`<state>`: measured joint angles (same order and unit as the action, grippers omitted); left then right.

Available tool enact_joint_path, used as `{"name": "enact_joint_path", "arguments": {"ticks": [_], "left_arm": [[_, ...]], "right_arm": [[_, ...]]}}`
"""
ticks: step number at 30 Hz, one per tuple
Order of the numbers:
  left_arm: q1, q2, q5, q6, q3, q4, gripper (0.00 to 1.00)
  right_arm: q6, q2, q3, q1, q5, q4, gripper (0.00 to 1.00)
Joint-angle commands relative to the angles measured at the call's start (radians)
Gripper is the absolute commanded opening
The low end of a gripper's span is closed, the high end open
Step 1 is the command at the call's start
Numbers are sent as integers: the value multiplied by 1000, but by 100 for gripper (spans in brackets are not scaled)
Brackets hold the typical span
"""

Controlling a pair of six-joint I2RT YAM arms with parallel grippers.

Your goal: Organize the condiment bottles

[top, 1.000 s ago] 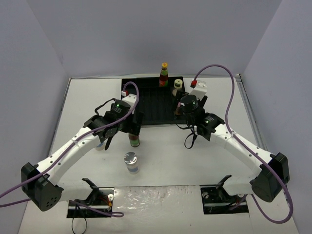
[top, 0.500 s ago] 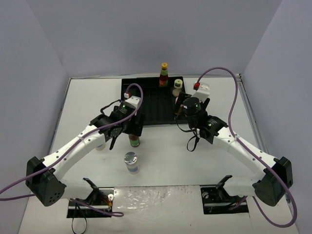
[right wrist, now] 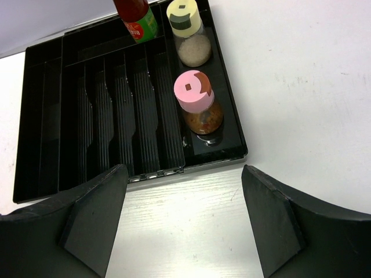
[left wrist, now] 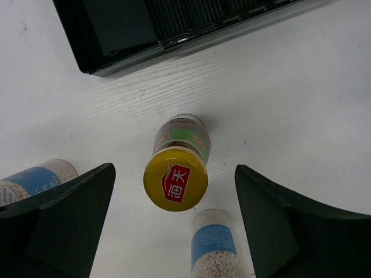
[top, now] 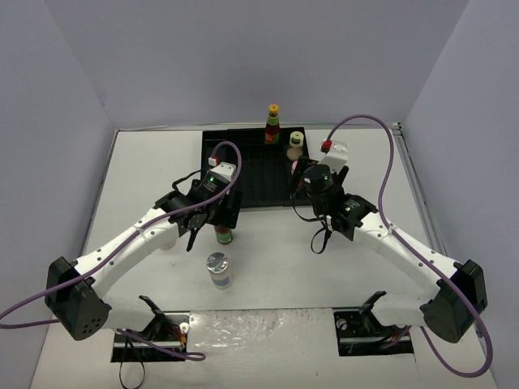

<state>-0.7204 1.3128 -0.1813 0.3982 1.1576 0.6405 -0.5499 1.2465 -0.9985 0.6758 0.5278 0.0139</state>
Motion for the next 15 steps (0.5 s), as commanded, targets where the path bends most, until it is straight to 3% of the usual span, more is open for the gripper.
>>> {"name": "enact_joint_path", "arguments": {"ticks": [1,8,15], "left_arm": [[-7,-4,-30,22,47,-5,80],[-10,9,-30,25,51,1,72],[-10,24,-34,27,64,13,56]], "right_arm": [[-15,-38,3,8,40,-41,76],[-15,-41,15,7,44,-43,76],[-15,-47,24,8,43,-42,76]]}}
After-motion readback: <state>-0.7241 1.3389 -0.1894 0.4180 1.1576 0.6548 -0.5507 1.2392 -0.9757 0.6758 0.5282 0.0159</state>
